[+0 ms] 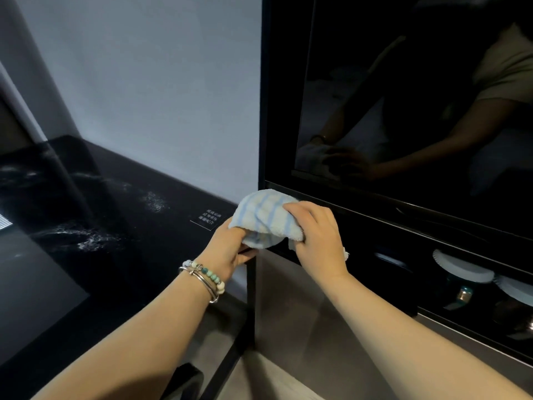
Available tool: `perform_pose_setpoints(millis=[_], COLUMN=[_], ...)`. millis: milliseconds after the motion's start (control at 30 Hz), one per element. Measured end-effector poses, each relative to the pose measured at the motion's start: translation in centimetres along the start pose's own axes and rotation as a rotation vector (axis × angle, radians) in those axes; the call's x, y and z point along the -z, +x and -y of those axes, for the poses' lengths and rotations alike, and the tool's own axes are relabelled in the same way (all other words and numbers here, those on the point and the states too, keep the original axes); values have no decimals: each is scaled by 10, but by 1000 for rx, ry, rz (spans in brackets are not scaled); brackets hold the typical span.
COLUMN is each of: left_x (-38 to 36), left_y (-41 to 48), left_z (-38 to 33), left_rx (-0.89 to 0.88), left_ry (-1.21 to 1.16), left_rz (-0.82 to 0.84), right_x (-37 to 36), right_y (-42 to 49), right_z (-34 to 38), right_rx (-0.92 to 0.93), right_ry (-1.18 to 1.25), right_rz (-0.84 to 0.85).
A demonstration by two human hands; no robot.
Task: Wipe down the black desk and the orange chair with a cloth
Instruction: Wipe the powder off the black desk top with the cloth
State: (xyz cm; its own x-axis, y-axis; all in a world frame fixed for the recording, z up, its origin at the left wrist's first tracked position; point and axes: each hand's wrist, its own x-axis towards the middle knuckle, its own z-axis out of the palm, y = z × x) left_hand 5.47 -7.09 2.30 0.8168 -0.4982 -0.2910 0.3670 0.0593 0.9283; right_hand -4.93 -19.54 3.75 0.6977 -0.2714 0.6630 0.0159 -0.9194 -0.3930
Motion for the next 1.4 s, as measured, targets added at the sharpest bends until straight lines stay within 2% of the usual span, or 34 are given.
perform_pose_setpoints(millis=[100, 233, 333, 467, 633, 700, 833, 900, 967, 1033, 1167, 1267, 1400], left_x=[30, 73, 109, 156, 209, 223, 246, 254, 260, 263, 264, 261, 263], left_y=[-13, -33, -48, -61, -66, -66, -54, -46, -39, -32, -19, -8, 9], left_z=[-10, -26, -33, -31, -15, -7, 4, 12, 22, 33, 48, 56, 59], left_rx=[-53, -213, -267, -264, -145, -100, -14, 20, 45, 71, 125, 158, 145], left_ry=[-37, 102, 172, 230, 144, 161, 232, 263, 282, 288, 305, 313, 340], left_rz=[20, 83, 106, 101, -12, -68, -225, -270, -289, -309, -410, -479, -556], right_x=[-6, -25, -41, -68, -99, -110, -142, -165, -186, -205, -231, -248, -267], right_y=[7, 8, 6, -2, -6, -2, -1, -12, -29, -46, -66, -65, -48], right_z=[31, 69, 96, 122, 145, 149, 154, 158, 162, 160, 140, 132, 121], right_rx=[29, 90, 82, 52, -43, -138, -344, -404, -456, -385, -53, 194, 195], right_ry=[23, 62, 71, 38, -279, -295, -162, -29, 227, 260, -95, -195, -199], right_rz=[-5, 19, 59, 123, 94, 154, 253, 422, 673, 826, 902, 1010, 1067])
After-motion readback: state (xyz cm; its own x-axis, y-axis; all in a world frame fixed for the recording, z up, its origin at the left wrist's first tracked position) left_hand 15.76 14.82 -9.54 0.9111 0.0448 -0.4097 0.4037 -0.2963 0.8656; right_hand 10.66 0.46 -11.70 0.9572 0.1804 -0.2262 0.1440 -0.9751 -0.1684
